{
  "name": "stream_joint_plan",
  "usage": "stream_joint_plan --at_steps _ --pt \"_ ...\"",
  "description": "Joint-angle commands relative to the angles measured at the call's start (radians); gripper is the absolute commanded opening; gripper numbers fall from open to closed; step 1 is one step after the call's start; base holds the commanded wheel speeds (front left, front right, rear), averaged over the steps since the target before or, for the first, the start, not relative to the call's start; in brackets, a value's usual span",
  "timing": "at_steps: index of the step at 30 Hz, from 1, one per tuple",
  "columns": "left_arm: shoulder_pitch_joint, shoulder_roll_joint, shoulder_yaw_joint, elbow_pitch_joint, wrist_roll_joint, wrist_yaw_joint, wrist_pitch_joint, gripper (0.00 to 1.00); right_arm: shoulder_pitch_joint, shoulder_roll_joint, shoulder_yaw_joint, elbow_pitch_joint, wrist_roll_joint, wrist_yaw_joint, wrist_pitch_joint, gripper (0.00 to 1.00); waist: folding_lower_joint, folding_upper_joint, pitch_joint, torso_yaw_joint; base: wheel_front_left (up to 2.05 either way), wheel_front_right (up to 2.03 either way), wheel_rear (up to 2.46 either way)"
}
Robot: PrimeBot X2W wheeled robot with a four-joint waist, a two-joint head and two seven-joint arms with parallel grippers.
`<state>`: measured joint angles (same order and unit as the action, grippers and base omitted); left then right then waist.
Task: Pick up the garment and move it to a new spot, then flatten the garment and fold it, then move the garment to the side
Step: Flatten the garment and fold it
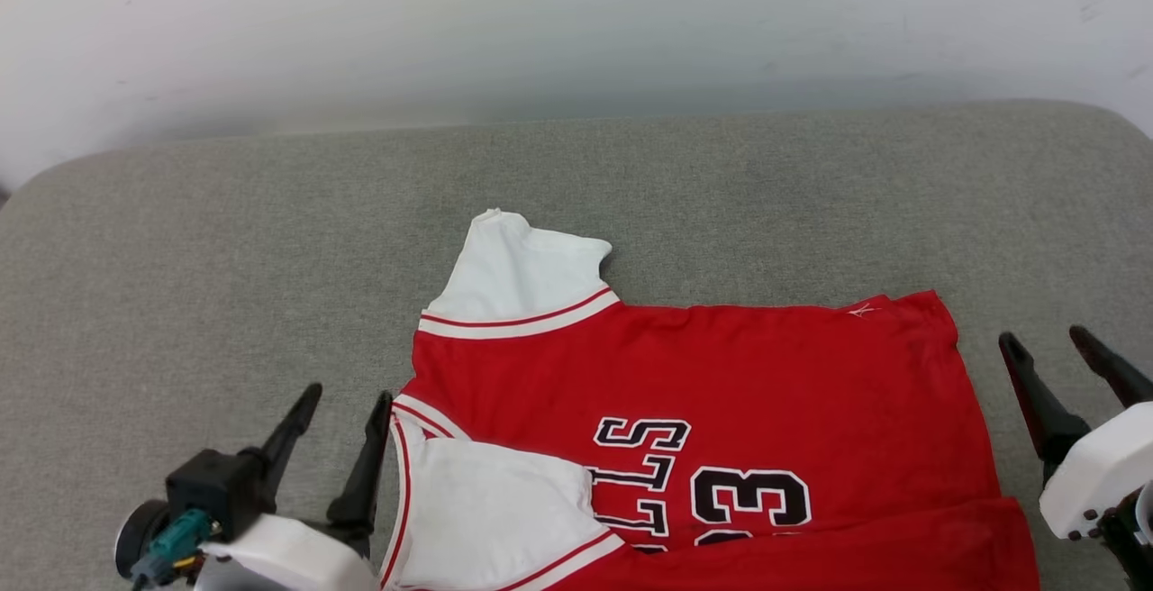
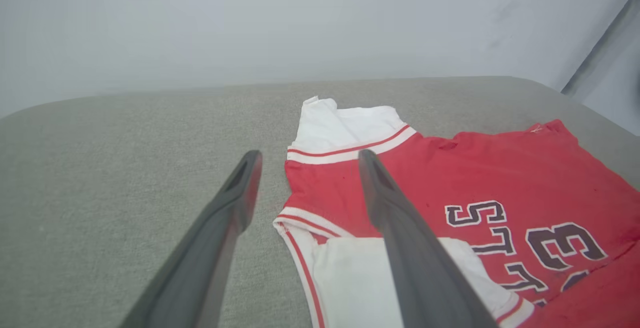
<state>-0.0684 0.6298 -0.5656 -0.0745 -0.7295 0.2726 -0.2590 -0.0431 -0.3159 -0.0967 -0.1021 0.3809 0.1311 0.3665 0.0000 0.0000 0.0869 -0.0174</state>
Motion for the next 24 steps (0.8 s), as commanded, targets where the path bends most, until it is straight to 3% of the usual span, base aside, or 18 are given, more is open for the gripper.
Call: stream_joint_plan --at_steps 1,5,10,18,24 --pt "-0.005 -0.023 0.029 -0.017 0.011 -0.010 -0.006 1.00 -0.010 0.011 0.002 -0.008 0.007 -0.001 -0.035 1.00 0.0000 0.0000 0.000 -0.001 0.00 0.00 0.00" --pt "0.018 -0.099 0.168 -0.073 0.090 -0.051 -0.006 1.00 -0.017 0.025 0.019 -0.024 -0.014 -0.001 -0.172 1.00 0.0000 0.0000 0.006 -0.010 0.00 0.00 0.00" --pt "0.008 -0.145 0.268 -0.091 0.175 -0.132 -0.006 1.00 -0.040 0.059 0.058 -0.035 -0.037 -0.001 -0.302 1.00 0.0000 0.0000 0.040 -0.045 0.00 0.00 0.00" --pt "-0.123 -0.105 0.295 -0.043 0.179 -0.229 0.026 1.00 -0.078 0.088 0.097 -0.058 -0.064 -0.001 -0.367 1.00 0.0000 0.0000 0.127 -0.116 0.00 0.00 0.00" --pt "-0.346 -0.024 0.274 0.012 0.131 -0.310 0.251 1.00 -0.104 0.107 0.097 -0.067 -0.084 -0.001 -0.386 1.00 0.0000 0.0000 0.204 -0.166 0.00 0.00 0.00"
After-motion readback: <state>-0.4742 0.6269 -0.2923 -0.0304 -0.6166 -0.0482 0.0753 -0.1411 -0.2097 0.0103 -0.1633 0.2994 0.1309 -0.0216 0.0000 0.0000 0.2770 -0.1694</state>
